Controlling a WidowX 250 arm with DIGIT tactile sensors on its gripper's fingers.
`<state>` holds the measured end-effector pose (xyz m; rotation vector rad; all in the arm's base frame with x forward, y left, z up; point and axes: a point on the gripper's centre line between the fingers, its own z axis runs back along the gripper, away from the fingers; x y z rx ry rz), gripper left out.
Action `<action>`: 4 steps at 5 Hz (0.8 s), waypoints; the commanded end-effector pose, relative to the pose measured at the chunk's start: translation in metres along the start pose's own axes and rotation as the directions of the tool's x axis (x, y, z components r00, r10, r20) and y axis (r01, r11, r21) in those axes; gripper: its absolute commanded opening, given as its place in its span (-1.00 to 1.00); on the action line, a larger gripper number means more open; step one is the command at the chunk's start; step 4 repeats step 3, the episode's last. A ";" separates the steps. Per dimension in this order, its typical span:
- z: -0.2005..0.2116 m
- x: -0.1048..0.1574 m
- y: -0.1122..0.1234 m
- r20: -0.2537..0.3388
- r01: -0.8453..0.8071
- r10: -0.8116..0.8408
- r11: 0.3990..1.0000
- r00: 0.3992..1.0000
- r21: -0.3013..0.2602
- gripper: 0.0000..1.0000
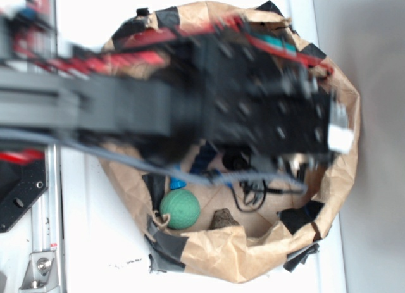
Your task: Grab the blue rope.
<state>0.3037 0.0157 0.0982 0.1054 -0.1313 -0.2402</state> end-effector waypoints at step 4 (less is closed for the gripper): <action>0.089 -0.040 -0.010 0.035 -0.487 0.489 0.872 0.872 -0.053 -1.00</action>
